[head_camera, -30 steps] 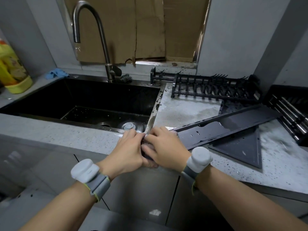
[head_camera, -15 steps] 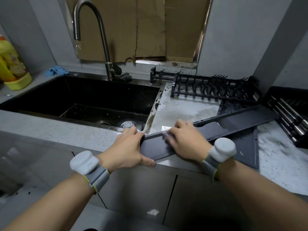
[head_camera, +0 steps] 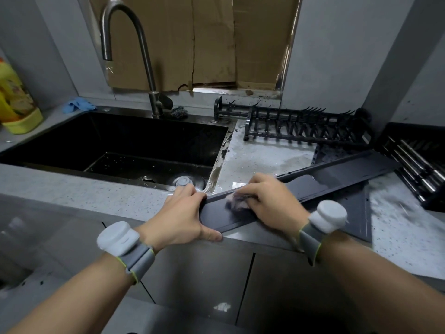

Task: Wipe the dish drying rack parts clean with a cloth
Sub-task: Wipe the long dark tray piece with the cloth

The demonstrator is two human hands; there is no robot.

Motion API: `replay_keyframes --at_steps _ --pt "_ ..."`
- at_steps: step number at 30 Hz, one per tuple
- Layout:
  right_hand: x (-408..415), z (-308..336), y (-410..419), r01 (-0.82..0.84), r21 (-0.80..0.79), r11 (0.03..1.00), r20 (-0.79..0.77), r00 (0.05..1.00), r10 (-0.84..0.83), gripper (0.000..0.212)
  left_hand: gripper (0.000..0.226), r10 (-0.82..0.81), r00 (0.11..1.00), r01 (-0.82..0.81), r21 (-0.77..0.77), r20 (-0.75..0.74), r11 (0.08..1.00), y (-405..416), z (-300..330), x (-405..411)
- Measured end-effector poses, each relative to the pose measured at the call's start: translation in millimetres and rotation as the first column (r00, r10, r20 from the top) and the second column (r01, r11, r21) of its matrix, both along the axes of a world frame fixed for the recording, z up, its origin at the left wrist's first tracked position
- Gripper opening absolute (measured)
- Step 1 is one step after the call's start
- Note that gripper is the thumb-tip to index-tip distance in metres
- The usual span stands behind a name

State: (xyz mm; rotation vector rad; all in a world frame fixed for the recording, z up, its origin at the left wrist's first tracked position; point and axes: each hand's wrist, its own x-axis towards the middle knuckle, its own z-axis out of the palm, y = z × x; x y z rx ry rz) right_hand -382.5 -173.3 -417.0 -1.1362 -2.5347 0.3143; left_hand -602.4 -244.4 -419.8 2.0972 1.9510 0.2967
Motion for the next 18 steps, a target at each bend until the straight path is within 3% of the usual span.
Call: replay_keyframes --at_steps 3,13,18 --pt "-9 -14 -34 -0.198 0.03 0.98 -0.036 0.979 0.199 0.033 0.105 -0.001 1.0 0.001 0.001 -0.018 1.0 1 -1 0" --pt "51 -13 -7 0.096 0.05 0.994 -0.027 0.995 -0.095 0.029 0.104 0.008 1.0 -0.008 0.007 -0.013 1.0 -2 0 2" --pt "30 -26 -34 -0.028 0.087 0.996 -0.094 0.995 0.037 0.019 0.104 0.02 1.0 -0.02 0.018 -0.011 1.0 -2 1 4"
